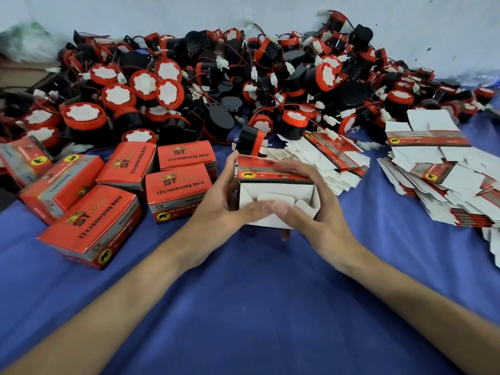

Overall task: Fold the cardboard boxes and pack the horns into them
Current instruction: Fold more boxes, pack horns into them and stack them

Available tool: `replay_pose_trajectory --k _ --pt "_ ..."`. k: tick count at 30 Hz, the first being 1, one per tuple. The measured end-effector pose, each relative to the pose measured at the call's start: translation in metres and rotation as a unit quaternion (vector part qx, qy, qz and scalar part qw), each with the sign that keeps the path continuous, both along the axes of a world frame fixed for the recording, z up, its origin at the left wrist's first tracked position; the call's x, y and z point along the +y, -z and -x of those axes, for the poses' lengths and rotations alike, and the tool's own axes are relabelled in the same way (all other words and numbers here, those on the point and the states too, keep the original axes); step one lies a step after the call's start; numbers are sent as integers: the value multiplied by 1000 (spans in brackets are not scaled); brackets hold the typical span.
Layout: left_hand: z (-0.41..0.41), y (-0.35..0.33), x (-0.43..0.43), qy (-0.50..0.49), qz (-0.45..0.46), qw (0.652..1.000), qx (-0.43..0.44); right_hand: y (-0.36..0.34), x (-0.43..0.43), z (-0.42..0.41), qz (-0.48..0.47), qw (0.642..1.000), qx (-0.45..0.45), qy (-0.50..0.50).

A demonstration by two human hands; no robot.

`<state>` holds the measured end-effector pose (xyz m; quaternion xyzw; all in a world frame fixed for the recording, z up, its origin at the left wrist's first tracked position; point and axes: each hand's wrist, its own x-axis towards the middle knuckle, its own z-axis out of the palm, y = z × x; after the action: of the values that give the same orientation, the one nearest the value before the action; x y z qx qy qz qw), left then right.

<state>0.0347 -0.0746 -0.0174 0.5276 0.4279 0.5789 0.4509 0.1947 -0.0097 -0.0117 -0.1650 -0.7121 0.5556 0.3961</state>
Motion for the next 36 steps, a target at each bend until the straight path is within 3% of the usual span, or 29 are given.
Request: replay_pose_trajectory --k 5,11,20,27,36 --pt "5 0 0 35 31 995 -87 -1 4 -4 151 979 69 -122" --pt "6 -1 0 40 56 987 -144 -3 7 -6 191 960 81 -186" --pt "9 -7 -3 36 74 989 -119 -7 2 -1 187 970 73 -134" --pt "7 -7 -4 54 83 989 -106 -7 -2 -1 132 989 41 -55" --pt "-1 1 -1 36 57 994 -90 0 2 -5 98 989 70 -80"
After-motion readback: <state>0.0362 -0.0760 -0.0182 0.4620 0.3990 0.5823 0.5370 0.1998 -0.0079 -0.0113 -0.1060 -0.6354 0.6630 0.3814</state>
